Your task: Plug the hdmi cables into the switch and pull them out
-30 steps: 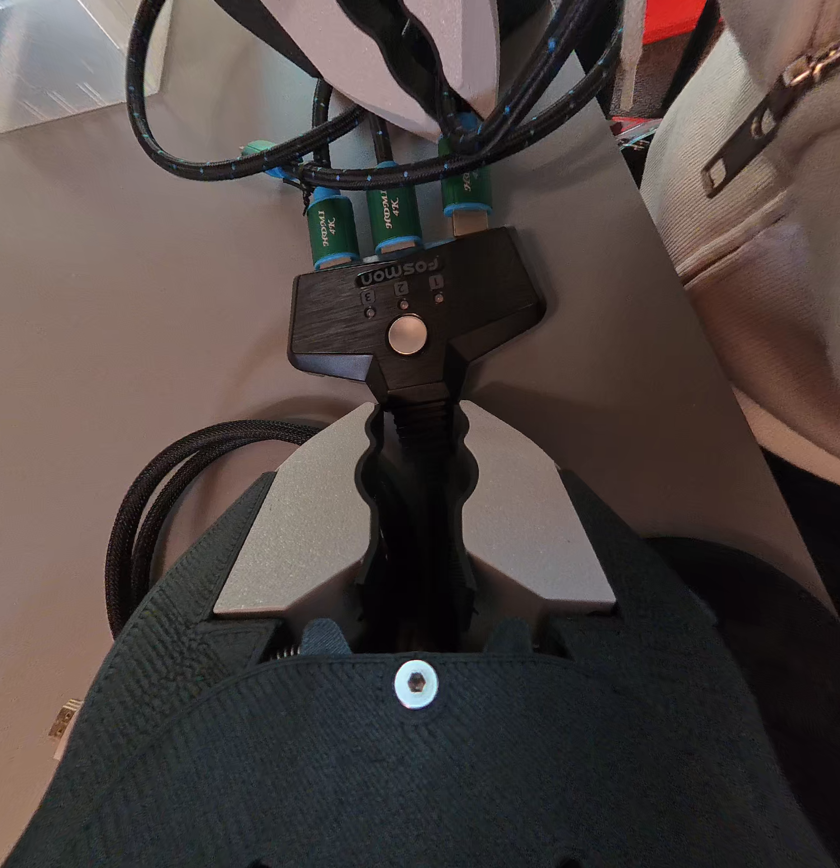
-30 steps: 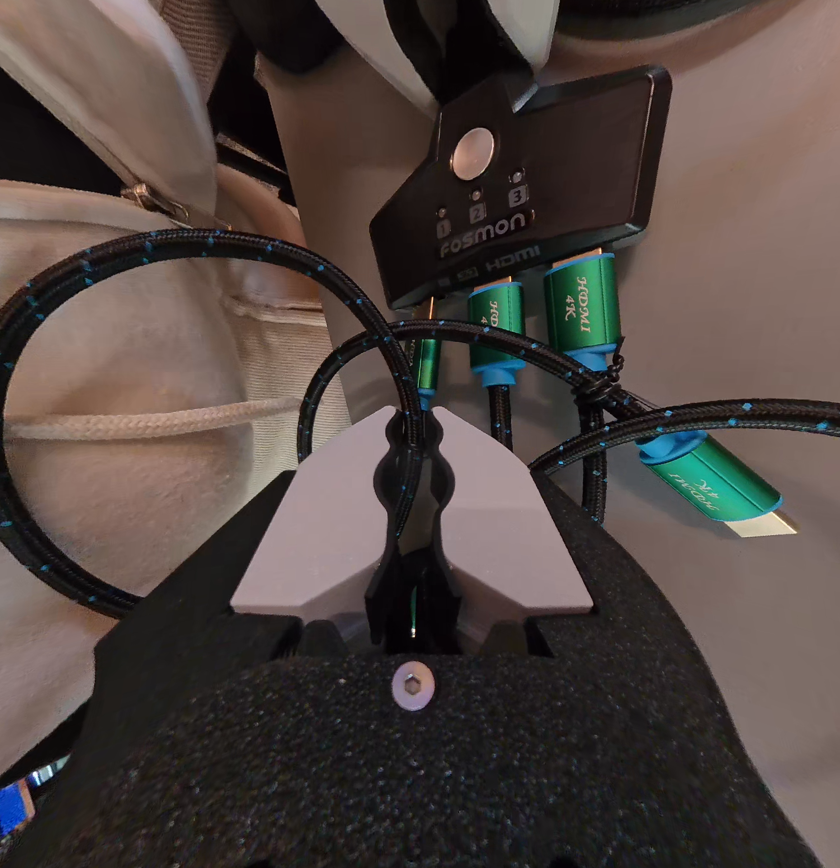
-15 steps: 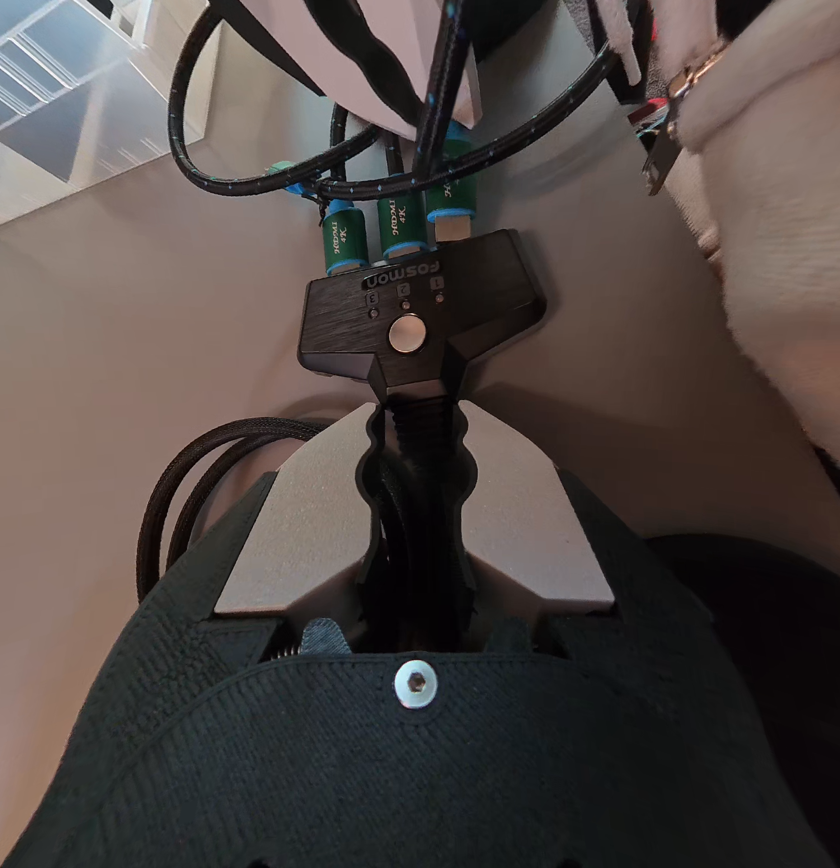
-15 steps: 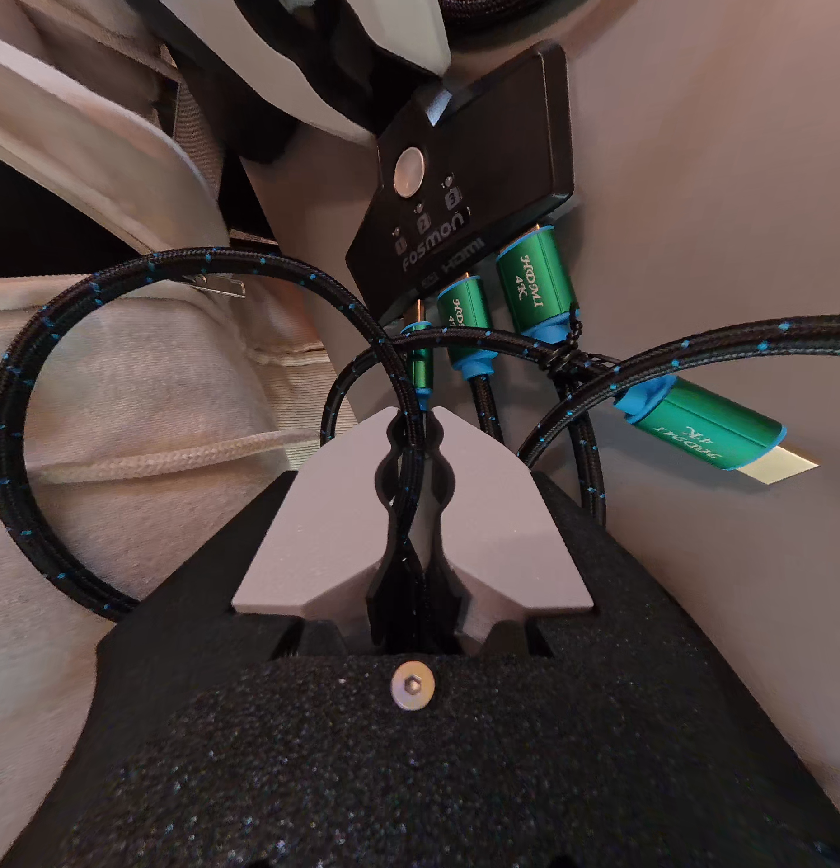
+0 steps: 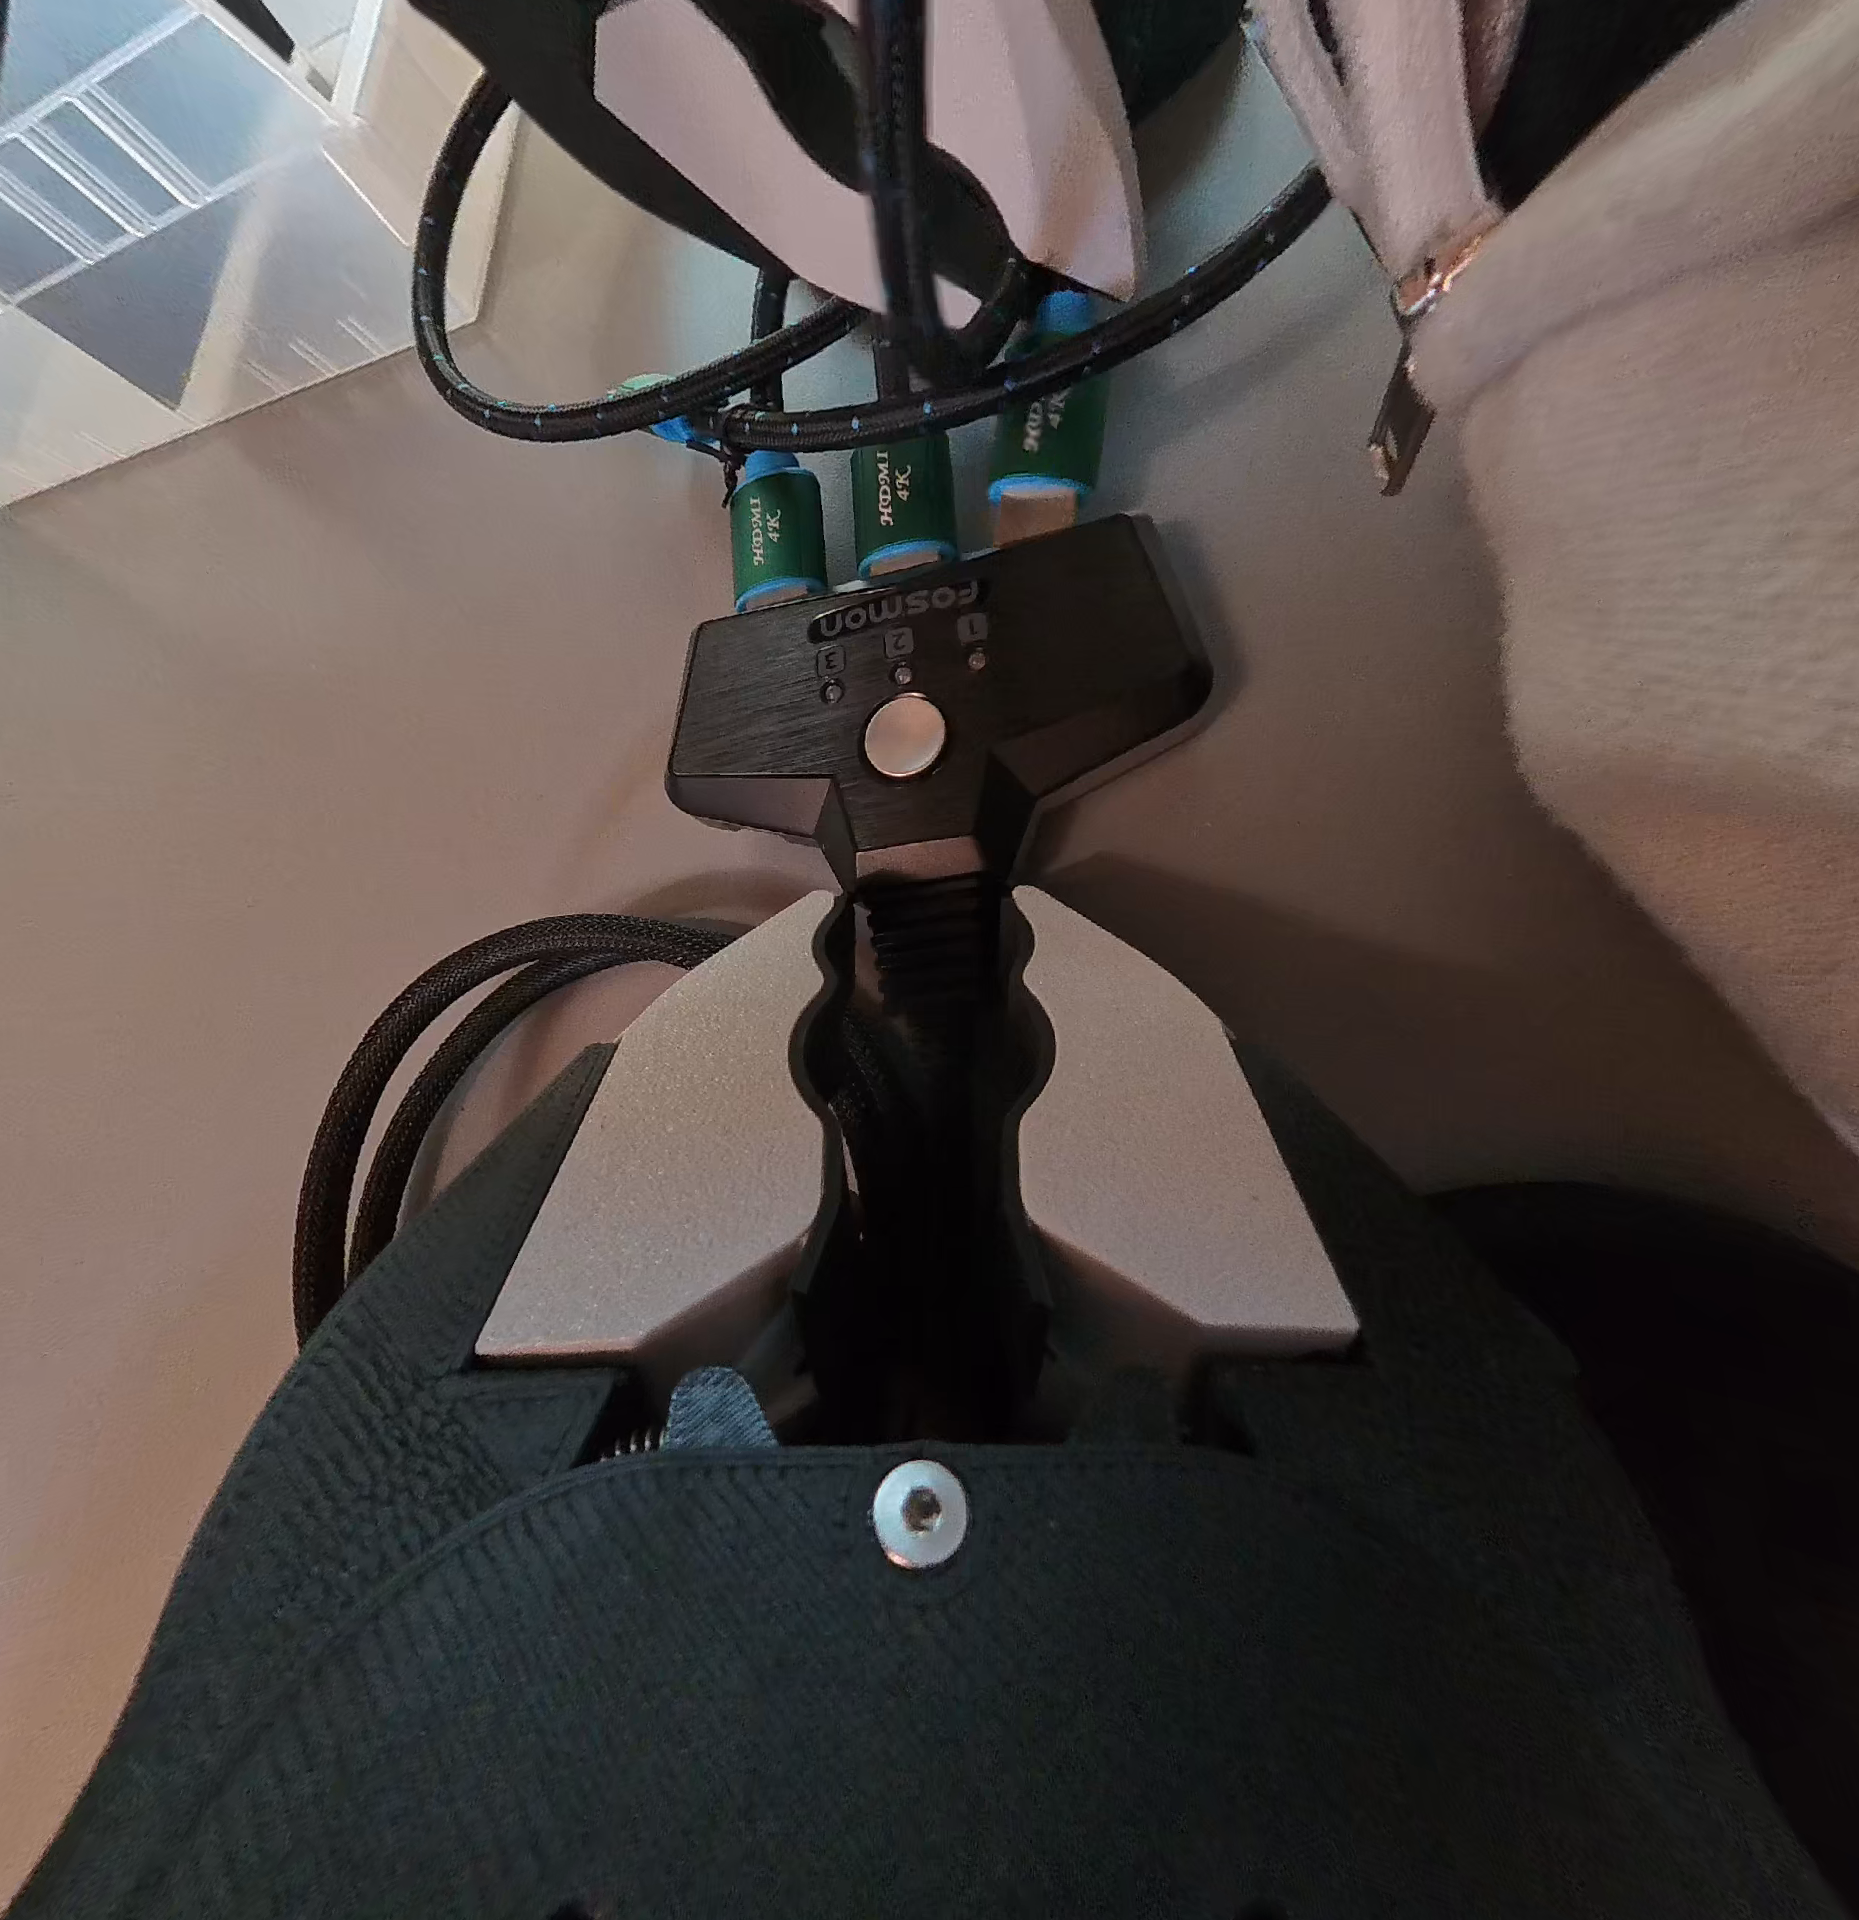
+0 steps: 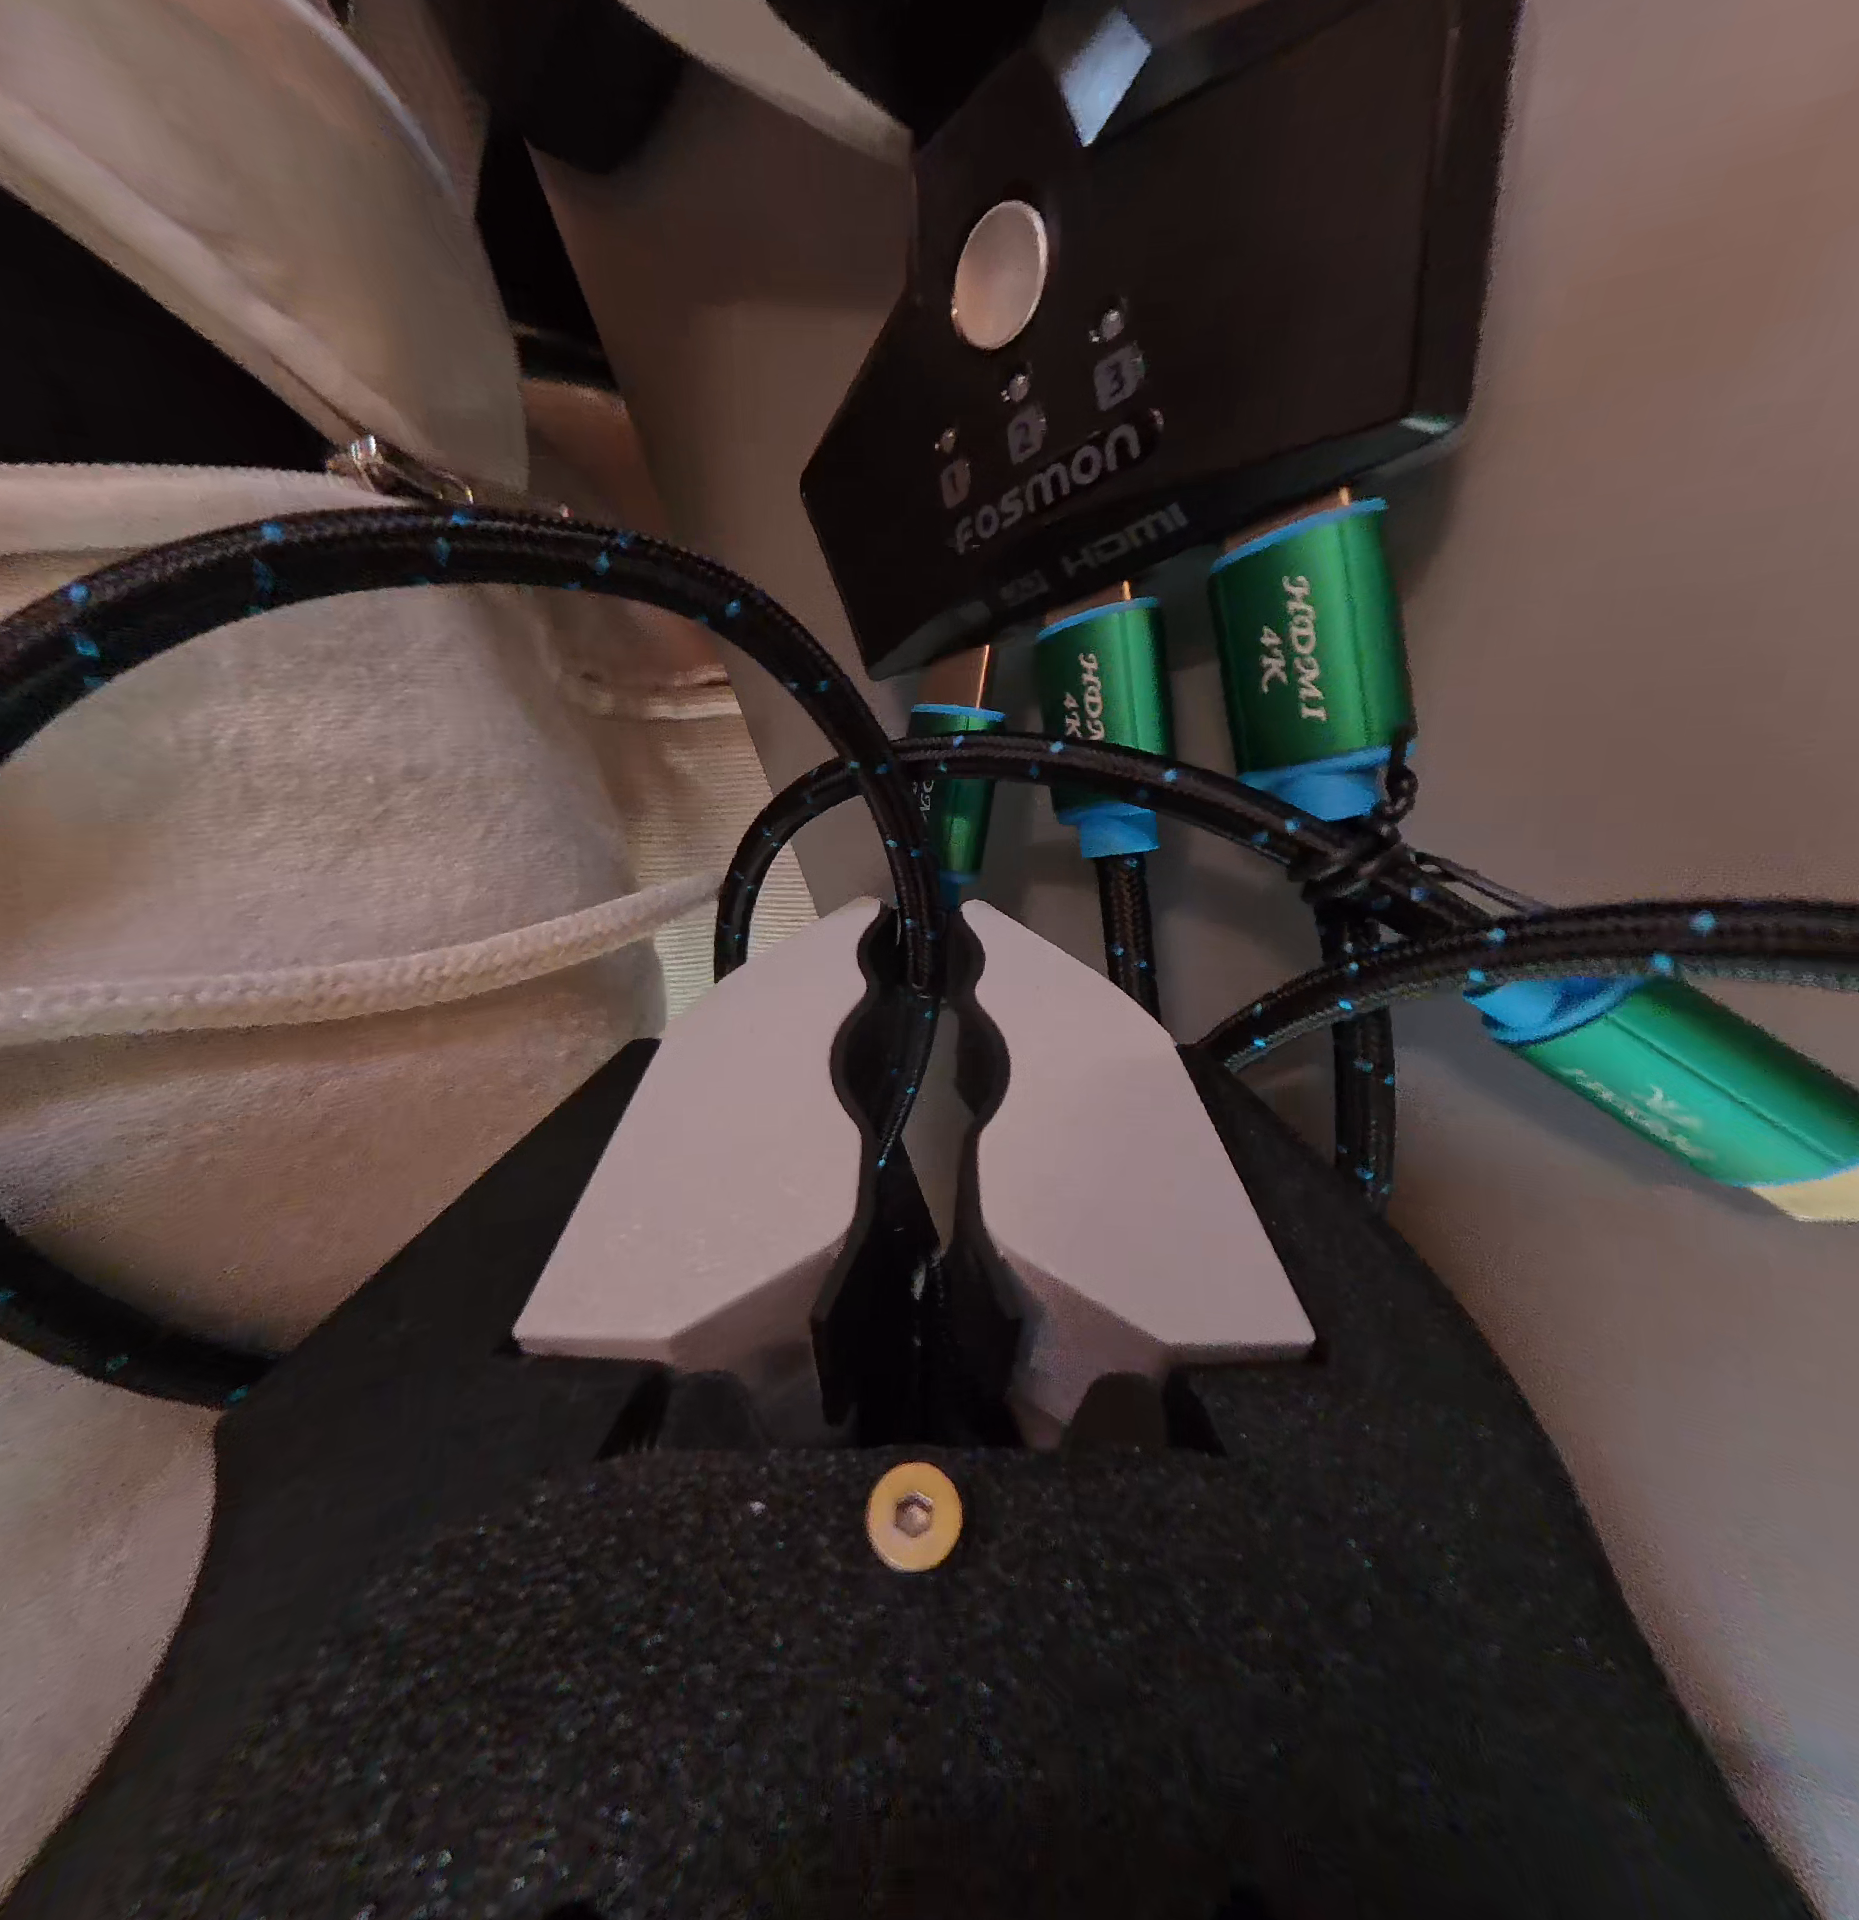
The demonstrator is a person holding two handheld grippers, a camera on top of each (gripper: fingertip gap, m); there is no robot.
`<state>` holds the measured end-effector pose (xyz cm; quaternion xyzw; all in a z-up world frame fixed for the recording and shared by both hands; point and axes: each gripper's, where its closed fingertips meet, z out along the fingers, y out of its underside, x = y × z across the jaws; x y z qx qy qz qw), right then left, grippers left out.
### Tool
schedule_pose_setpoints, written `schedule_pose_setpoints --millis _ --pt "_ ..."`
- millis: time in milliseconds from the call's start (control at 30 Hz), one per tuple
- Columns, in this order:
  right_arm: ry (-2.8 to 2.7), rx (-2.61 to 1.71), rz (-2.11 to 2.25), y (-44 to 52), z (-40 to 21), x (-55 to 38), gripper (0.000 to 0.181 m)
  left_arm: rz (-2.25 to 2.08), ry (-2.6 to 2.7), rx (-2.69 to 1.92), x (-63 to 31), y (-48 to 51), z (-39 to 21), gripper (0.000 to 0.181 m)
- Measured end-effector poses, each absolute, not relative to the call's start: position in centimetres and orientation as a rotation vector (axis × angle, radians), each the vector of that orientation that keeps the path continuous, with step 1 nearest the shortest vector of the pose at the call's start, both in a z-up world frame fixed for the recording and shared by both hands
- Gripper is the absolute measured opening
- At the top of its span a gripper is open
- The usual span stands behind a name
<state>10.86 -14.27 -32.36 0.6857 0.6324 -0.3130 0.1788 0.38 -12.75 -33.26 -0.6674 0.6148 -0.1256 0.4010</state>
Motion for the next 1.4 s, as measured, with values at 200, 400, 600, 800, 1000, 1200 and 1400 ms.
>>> schedule_pose_setpoints --millis 200,400,600,800,1000,1200,1400 --pt "1.917 1.858 -0.749 -13.6 -32.7 11.0 0.008 -0.324 1.552 -1.672 0.4 -12.6 -33.3 0.026" --pt "2.044 1.736 -0.559 -13.9 -33.6 11.6 0.008 -0.373 1.556 -1.692 0.5 -12.8 -33.4 0.026" --pt "2.019 1.743 -0.574 -13.1 -33.2 11.2 0.007 -0.373 1.542 -1.696 0.4 -12.6 -33.4 0.026" --pt "2.112 1.673 -0.495 -13.0 -33.4 11.2 0.008 -0.409 1.540 -1.710 0.4 -12.7 -33.4 0.027" --pt "2.216 1.796 -0.417 -12.5 -33.8 11.0 0.009 -0.449 1.529 -1.750 0.4 -12.7 -33.4 0.027" --pt "2.690 1.751 -0.281 -12.1 -33.9 10.8 0.009 -0.399 1.535 -1.747 0.5 -12.5 -33.3 0.026" --pt "2.879 1.381 -0.042 -12.7 -33.9 11.2 0.010 -0.393 1.553 -1.743 0.7 -12.9 -33.3 0.026"
